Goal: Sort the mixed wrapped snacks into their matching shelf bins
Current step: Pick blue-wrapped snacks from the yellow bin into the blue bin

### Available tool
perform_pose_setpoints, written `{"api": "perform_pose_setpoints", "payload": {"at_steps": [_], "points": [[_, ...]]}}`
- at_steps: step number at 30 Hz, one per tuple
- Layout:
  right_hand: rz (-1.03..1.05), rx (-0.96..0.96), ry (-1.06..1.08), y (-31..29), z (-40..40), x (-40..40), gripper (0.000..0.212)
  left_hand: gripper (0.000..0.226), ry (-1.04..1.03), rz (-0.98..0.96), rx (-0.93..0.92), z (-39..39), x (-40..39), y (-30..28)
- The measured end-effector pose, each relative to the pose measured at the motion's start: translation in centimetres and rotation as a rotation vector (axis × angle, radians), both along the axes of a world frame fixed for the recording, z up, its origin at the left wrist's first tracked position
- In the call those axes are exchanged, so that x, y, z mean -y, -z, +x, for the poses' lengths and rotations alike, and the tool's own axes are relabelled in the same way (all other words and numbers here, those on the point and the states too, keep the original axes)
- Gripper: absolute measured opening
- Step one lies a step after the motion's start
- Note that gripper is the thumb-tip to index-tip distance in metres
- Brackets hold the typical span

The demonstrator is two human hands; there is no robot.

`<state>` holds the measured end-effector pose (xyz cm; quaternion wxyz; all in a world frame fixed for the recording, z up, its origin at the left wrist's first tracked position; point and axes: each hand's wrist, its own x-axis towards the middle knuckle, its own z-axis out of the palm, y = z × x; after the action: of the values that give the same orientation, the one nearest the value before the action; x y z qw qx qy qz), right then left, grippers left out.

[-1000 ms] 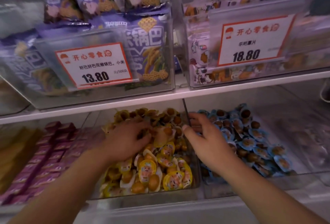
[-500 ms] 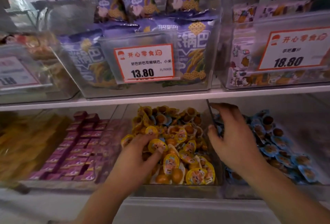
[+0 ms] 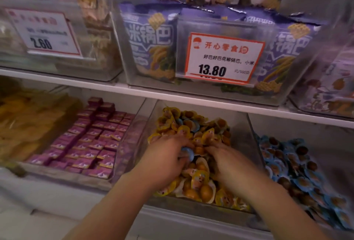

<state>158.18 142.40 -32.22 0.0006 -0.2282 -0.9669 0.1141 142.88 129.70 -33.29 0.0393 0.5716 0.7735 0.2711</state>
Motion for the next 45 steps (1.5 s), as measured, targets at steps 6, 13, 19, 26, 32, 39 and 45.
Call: {"api": "perform_pose_setpoints", "payload": {"at_steps": [6, 13, 19, 26, 32, 39, 45], "points": [[-0.131, -0.211, 0.162, -0.1, -0.2, 0.6, 0.040, 0.022, -0.217, 0.374, 0.293, -0.1, 0.0, -0.6], [-0.318, -0.670, 0.385, -1.7, -0.2, 0.0, 0.032, 0.021, -0.222, 0.484, 0.562, 1.4, 0.5, -1.5], [-0.677, -0.885, 0.367, -2.2, -0.2, 1.1, 0.026, 0.029, -0.091, 0.333, 0.754, 3.3, -0.2, -2.0], [-0.649, -0.879, 0.415, -1.8, -0.5, 1.5, 0.018, 0.005, -0.125, 0.356, 0.842, 2.7, -0.5, -1.2], [-0.166, -0.443, 0.306, -1.9, 0.1, 1.2, 0.023, 0.012, -0.341, 0.455, 1.238, 0.8, 0.0, -1.6], [-0.379, -0.122, 0.353, -3.7, -8.7, -3.4, 0.025, 0.019, -0.336, 0.528, 1.400, 1.0, 0.6, -2.5], [-0.367, 0.039, 0.229, -2.3, -13.3, -3.4, 0.063, 0.026, -0.350, 0.528, 1.379, 1.0, 1.2, -2.6]]}}
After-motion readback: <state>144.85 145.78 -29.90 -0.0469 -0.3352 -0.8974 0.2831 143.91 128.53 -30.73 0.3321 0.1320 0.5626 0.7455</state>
